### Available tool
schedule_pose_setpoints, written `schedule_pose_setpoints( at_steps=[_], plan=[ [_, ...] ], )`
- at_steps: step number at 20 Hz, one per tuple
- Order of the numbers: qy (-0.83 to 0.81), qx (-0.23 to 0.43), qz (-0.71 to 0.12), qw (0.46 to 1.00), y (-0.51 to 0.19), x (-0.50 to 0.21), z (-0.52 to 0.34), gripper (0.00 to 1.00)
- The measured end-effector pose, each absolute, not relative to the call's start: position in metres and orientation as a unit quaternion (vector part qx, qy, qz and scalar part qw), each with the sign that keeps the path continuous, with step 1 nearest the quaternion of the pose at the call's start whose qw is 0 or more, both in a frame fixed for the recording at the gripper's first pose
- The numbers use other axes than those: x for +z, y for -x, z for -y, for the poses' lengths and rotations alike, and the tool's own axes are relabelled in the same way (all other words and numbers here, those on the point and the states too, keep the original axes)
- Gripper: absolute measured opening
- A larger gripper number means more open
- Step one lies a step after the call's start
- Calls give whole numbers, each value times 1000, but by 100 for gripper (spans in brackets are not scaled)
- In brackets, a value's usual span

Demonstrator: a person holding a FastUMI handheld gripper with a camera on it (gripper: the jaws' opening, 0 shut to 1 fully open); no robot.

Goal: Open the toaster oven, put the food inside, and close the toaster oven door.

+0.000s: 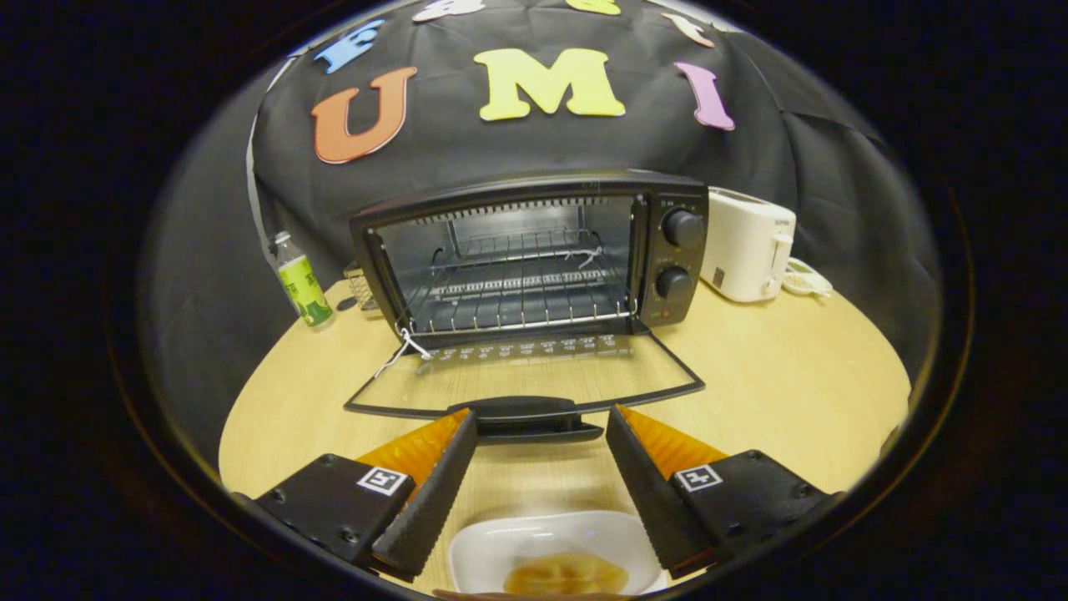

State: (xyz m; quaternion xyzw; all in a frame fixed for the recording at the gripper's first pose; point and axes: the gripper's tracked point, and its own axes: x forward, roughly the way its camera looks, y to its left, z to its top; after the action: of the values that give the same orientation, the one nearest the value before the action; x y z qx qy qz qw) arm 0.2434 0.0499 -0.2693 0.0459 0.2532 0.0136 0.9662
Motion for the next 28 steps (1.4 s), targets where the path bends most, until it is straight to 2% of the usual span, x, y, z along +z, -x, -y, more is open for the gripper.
schedule_pose_setpoints(
  at_steps=[6,14,19,28],
  plan=[
    [-60,29,-255,965,-229,-263,-47,100],
    [-46,64,-217,973,-144,-243,-39,100],
    [-49,72,-241,967,-113,-272,-37,100],
    [-47,67,-291,953,-108,-326,-37,100]
  ],
)
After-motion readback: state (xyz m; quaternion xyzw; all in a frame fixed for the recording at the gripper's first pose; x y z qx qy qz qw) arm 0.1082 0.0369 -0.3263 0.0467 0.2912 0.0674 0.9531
